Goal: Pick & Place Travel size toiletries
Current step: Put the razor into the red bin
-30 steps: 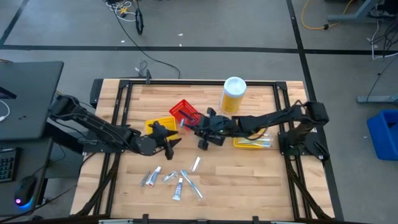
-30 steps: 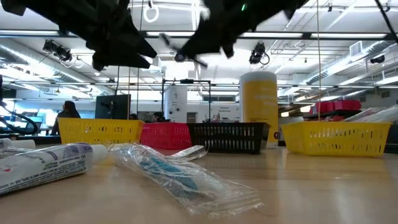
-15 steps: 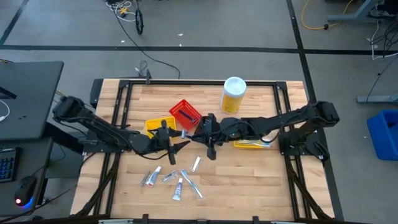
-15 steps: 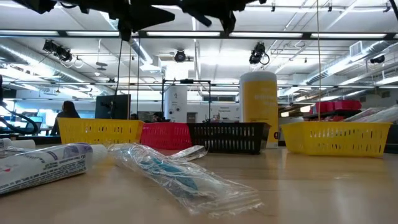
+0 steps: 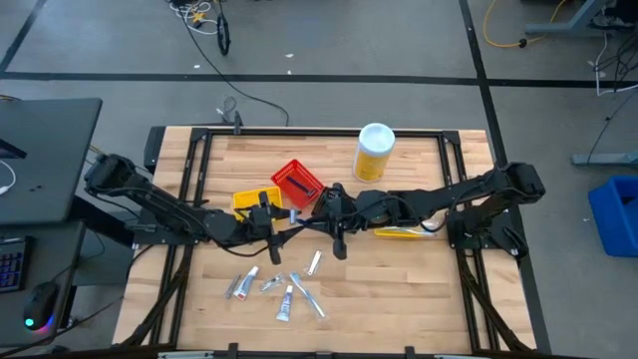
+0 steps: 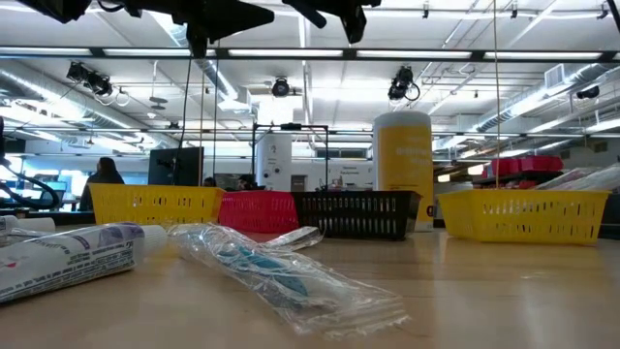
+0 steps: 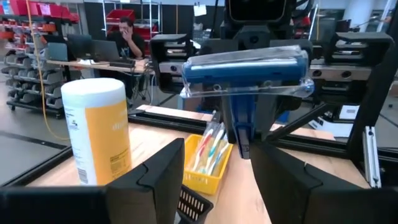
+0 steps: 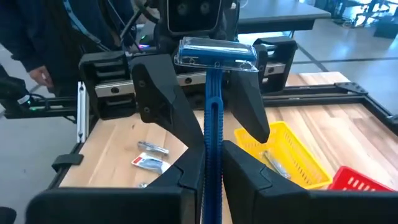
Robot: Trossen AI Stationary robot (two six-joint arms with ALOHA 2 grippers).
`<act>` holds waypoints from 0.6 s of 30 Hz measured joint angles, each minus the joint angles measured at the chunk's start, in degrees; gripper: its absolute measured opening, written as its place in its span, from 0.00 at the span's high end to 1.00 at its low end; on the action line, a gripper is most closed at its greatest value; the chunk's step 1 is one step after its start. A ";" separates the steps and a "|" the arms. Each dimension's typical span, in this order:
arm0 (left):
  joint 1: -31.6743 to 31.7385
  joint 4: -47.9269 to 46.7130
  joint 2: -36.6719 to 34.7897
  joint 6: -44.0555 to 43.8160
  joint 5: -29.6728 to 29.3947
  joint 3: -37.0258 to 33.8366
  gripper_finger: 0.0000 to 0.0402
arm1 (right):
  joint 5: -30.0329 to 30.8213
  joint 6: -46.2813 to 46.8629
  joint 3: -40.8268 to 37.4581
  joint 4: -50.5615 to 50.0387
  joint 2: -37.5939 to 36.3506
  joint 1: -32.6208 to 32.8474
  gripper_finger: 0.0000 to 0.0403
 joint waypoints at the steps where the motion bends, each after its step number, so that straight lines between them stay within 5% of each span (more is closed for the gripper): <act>1: -0.16 -0.04 0.00 0.08 0.06 -0.02 0.52 | 0.06 0.00 0.03 -0.78 0.00 -0.01 0.87; 18: -0.31 0.46 -0.11 1.10 0.21 0.11 0.52 | 0.16 0.19 -0.09 0.51 0.15 -0.04 0.87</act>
